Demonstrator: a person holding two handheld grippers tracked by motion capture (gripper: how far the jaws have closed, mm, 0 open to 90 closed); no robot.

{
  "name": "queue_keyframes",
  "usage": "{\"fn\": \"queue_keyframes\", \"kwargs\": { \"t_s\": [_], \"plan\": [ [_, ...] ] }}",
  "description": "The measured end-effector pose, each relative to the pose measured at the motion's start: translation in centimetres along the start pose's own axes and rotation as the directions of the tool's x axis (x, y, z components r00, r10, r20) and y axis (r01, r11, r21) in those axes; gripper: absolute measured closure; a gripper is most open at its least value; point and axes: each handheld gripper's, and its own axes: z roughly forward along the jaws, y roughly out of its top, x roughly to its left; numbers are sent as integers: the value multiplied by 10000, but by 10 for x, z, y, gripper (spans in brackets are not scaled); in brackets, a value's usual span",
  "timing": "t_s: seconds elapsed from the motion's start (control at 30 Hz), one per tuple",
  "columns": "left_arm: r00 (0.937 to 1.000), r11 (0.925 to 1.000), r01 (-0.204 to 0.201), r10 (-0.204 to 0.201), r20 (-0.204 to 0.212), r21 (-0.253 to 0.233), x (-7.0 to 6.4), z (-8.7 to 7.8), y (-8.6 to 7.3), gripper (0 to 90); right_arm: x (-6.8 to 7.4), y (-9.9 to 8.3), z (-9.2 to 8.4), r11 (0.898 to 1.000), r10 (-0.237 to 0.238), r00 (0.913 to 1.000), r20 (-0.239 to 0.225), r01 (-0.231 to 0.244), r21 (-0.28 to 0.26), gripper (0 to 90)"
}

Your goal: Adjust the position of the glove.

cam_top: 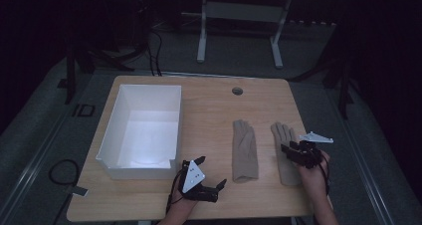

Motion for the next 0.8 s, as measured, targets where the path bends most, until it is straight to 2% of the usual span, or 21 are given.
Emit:
{"fn": "queue_keyframes", "kwargs": {
  "t_s": [0.1,0.27,0.37,0.4,0.6,0.67,0.73,0.8],
  "plan": [
    [10000,10000,16,-16,-7,-12,0,0,0,2,-8,1,-4,9976,-699,9971,-303,698,-40,542],
    [10000,10000,25,-25,-9,-1,0,0,0,2,-25,2,-11,9912,-1322,9870,-910,1310,-183,527],
    [10000,10000,54,-54,52,-9,1,1,0,2,-30,3,-13,9846,-1749,9804,-903,1736,-215,514],
    [10000,10000,85,-85,47,0,1,1,0,2,-31,3,-14,9828,-1847,9799,-759,1841,-149,516],
    [10000,10000,82,-82,12,-8,1,1,0,1,-33,0,-11,9822,-1838,9791,-871,1794,-556,530],
    [9999,9999,110,-110,1,-2,1,1,0,2,-32,-3,-6,9819,-1853,9789,-865,1810,-557,537],
    [9999,9999,130,-130,-5,4,1,1,0,2,-30,-7,-1,9788,-2025,9773,-622,1999,-452,537],
    [9999,9999,128,-128,-2,-1,1,1,0,2,-30,-11,4,9809,-1927,9797,-560,1908,-378,539]
  ]
}}
